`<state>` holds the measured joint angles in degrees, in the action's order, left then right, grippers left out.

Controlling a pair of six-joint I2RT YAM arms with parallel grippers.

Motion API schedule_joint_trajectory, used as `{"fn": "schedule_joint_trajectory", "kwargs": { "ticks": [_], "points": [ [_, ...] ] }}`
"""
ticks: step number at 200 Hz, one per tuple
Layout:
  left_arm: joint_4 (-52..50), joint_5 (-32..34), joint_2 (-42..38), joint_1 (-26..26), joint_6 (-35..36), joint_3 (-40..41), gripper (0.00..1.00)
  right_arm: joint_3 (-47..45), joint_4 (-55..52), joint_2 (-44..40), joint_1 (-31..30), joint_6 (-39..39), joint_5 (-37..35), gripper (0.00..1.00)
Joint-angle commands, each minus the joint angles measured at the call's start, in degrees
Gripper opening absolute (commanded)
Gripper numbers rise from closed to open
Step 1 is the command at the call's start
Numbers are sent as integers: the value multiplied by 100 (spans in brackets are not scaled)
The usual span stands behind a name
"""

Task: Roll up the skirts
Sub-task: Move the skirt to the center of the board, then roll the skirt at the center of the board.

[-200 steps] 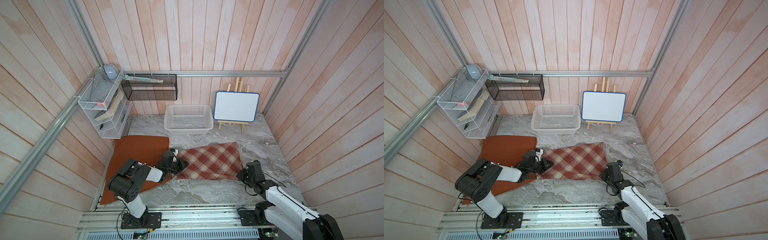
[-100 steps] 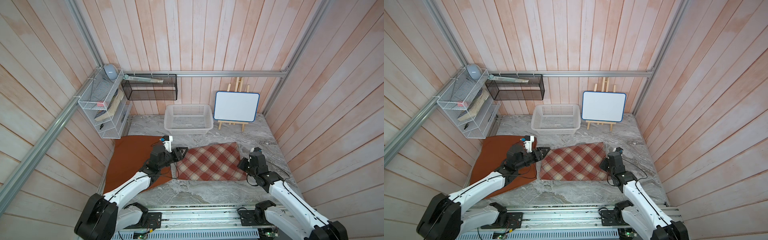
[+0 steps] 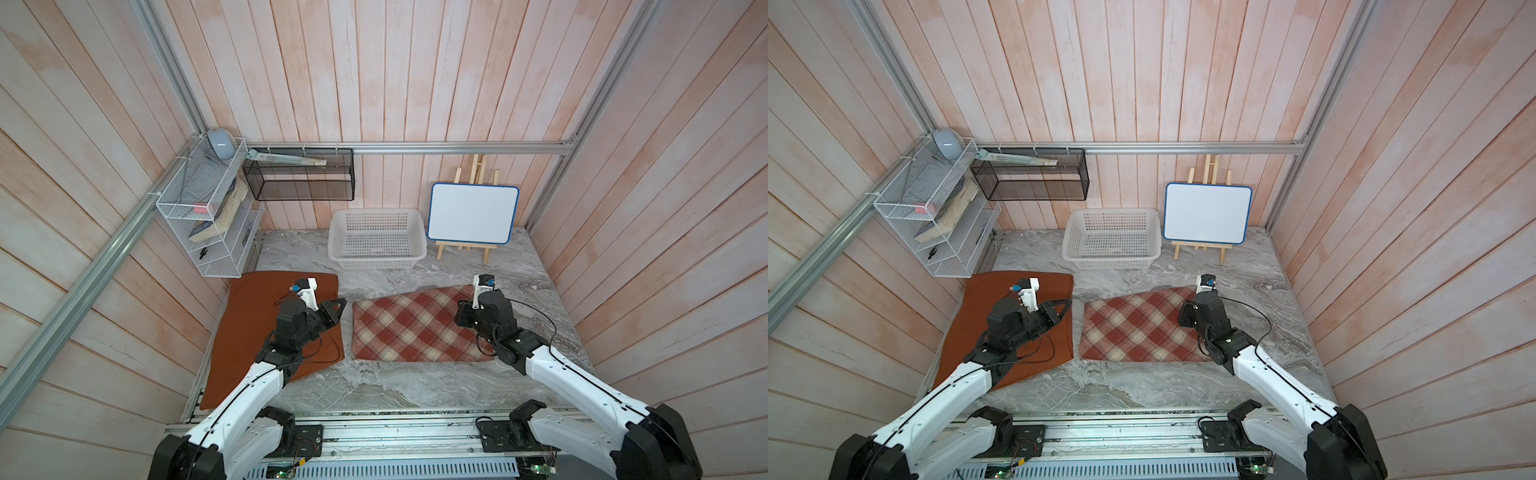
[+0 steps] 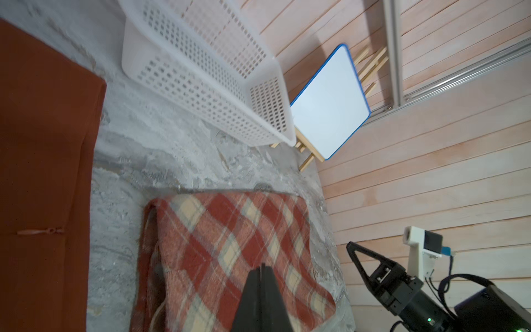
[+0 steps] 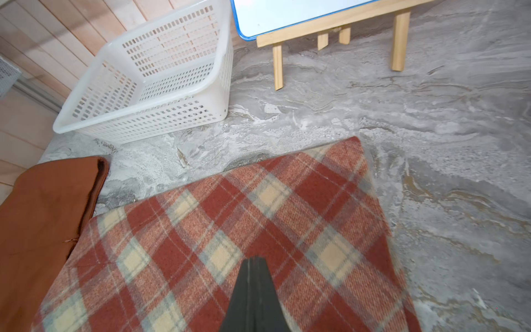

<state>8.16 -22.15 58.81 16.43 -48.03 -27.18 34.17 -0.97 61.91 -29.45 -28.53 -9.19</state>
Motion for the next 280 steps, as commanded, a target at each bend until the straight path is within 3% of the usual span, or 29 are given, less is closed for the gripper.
{"fn": "schedule_joint_trajectory", "kwargs": {
  "ticks": [1, 28, 71, 100, 130, 153, 245, 280],
  "points": [
    [-829, -695, 401, -20, 112, -325, 19, 513, -62, 644, -247, 410, 500, 0],
    [-1568, -769, 780, -19, 314, -406, 49, 1116, -195, 1559, -1031, 463, 772, 0],
    [-2308, -553, 1155, -21, 791, -616, 58, 1822, -321, 2691, -1644, 617, 1001, 0],
    [-2181, -404, 1520, -23, 857, -581, 58, 2127, -272, 3232, -1791, 677, 1233, 0],
    [-1875, -396, 2010, -17, 802, -615, 46, 2569, -425, 3785, -1871, 751, 1383, 0],
    [-1653, -437, 2213, -19, 807, -597, 46, 2719, -569, 4065, -1870, 804, 1331, 0],
    [-1106, -966, 2486, 19, 747, -489, 50, 2420, -538, 4356, -1739, 700, 1347, 0],
    [-1357, -559, 2605, 81, 612, -414, 39, 2320, -478, 4335, -1722, 674, 1425, 0]
  ]
}}
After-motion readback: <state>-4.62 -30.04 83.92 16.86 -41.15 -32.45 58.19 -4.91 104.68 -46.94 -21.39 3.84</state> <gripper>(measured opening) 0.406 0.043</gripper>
